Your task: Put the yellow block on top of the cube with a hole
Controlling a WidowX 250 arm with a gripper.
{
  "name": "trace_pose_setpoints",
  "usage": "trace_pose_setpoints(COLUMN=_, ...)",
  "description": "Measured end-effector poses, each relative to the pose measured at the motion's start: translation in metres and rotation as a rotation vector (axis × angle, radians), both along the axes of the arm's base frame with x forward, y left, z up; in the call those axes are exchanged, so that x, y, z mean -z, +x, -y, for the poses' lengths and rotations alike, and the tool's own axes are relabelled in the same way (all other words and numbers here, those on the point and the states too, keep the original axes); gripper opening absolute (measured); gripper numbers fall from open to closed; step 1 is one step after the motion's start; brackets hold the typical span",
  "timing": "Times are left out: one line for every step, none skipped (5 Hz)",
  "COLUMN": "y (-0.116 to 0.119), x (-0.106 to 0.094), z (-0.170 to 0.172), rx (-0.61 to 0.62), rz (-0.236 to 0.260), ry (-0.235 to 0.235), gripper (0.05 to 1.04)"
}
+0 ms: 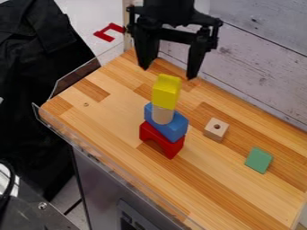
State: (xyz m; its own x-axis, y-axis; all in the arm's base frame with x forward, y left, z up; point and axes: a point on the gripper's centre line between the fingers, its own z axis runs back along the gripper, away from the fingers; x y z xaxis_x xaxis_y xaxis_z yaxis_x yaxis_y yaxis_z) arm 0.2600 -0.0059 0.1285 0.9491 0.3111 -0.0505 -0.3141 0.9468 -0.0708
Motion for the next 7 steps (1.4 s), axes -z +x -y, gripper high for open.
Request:
trace_pose_setpoints(y=-0.002, x=0.007, z=0.002, rx=0.031, rz=-0.009, ry=-0.022, gripper=1.000)
trace_pose_setpoints(y=0.000, x=0.017, z=0.003, rx=0.058, rz=-0.036, ry=-0.031, gripper=1.000)
trace_pose_setpoints(y=0.005, x=0.027, z=0.004, rx=0.074, rz=-0.061, ry=-0.035, gripper=1.000)
trace_pose_setpoints(y=0.006, x=0.034, z=0.005, rx=0.071, rz=-0.081, ry=-0.040, gripper=0.971)
trace_pose_setpoints(y=0.009, x=0.034, z=0.004, rx=0.056, rz=-0.068, ry=-0.039, gripper=0.669)
trace_pose_setpoints(y=0.009, x=0.034, z=0.004, rx=0.046, rz=-0.070, ry=-0.034, gripper=0.558)
trace_pose_setpoints(y=0.010, x=0.030, z=0.002, rx=0.050, rz=-0.072, ry=-0.027, gripper=0.558)
